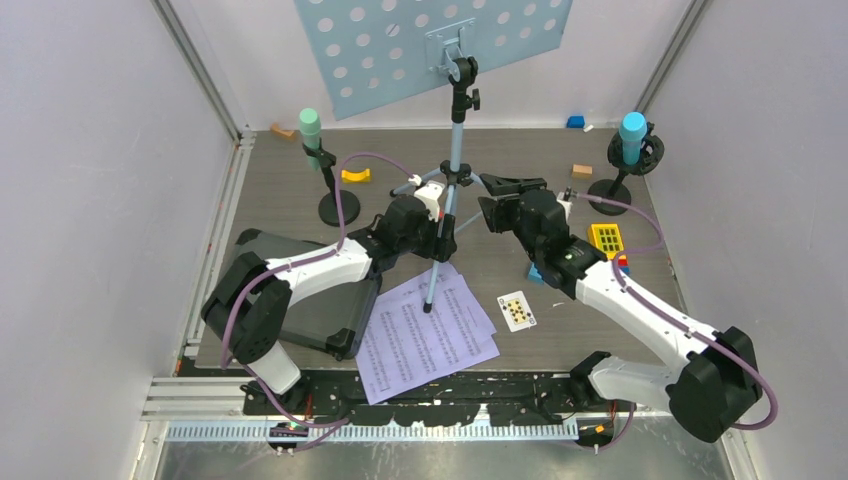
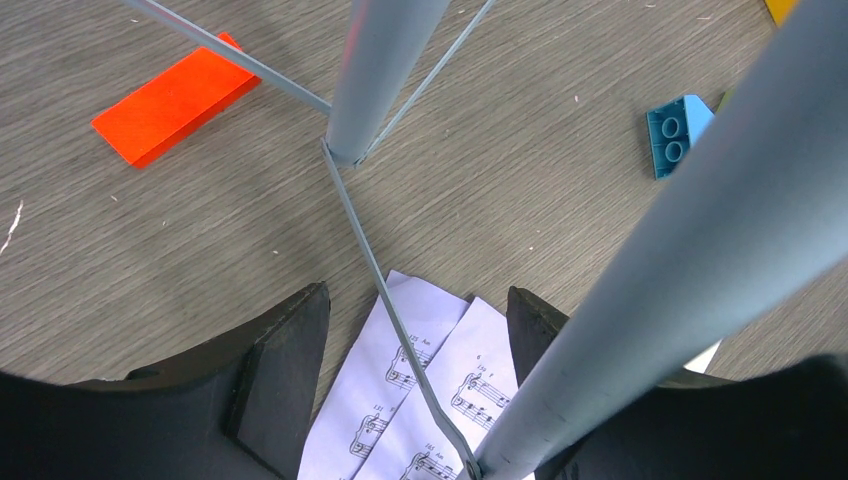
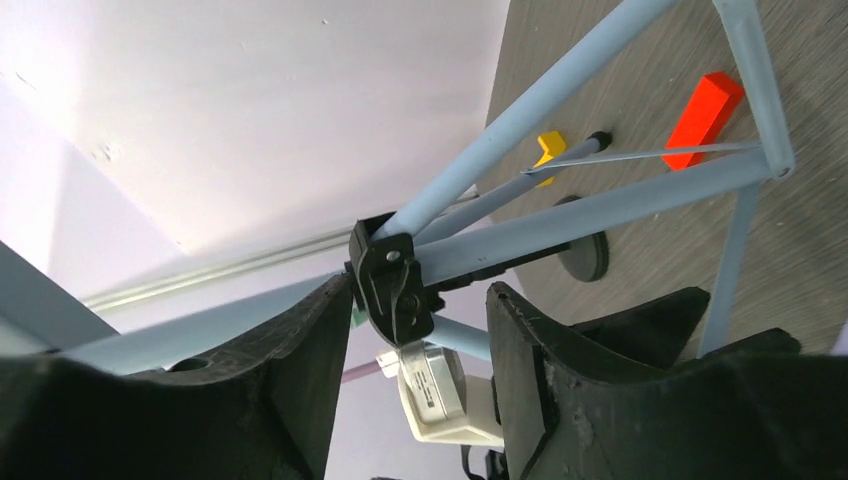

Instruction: Pack up the instrument practice props

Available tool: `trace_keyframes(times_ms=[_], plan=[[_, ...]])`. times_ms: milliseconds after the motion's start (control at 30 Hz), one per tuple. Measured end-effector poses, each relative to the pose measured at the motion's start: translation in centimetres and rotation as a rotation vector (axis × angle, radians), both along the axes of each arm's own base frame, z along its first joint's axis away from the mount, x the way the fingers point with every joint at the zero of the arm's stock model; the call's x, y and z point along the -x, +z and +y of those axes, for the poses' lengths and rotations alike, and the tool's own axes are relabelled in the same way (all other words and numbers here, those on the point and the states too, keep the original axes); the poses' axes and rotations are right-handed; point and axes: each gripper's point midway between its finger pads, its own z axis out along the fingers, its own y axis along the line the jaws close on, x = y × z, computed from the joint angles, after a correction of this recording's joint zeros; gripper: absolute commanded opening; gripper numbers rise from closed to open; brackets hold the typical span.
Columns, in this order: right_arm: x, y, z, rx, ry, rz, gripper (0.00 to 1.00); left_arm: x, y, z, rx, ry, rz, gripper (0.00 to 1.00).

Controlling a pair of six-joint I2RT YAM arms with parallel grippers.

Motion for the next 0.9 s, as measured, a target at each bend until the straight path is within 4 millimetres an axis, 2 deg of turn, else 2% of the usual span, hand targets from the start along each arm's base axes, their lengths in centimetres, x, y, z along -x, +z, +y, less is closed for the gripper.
trace_keyframes(times_ms=[300,533,700,767,867,900], plan=[[-1.4,-2.4,1.8,-0.169,0.017,0.04,0.51,-0.1,0.0,0.0,-0.002,0.003,-0.003,0.67],[-1.8,-1.3,2.5,-0.224,0.037,0.001,0.47,-0.2,0.2,0.0,-0.002,0.004,-0.007,0.67],[-1.9,-0.5,2.5,-0.246,0.042,-0.029,0.31,-0.2,0.1,0.0,-0.003,0.004,-0.006,0.66],[-1.8,-0.5,2.5,-0.25,0.042,-0.032,0.22,-0.2,0.1,-0.1,-0.002,0.003,-0.005,0.66],[-1.9,-0.2,2.5,-0.264,0.042,-0.041,0.02,-0.2,0.1,-0.1,-0.002,0.004,-0.005,0.66],[-1.9,-0.3,2.5,-0.262,0.042,-0.041,0.01,-0.2,0.0,-0.1,-0.002,0.004,-0.005,0.66]])
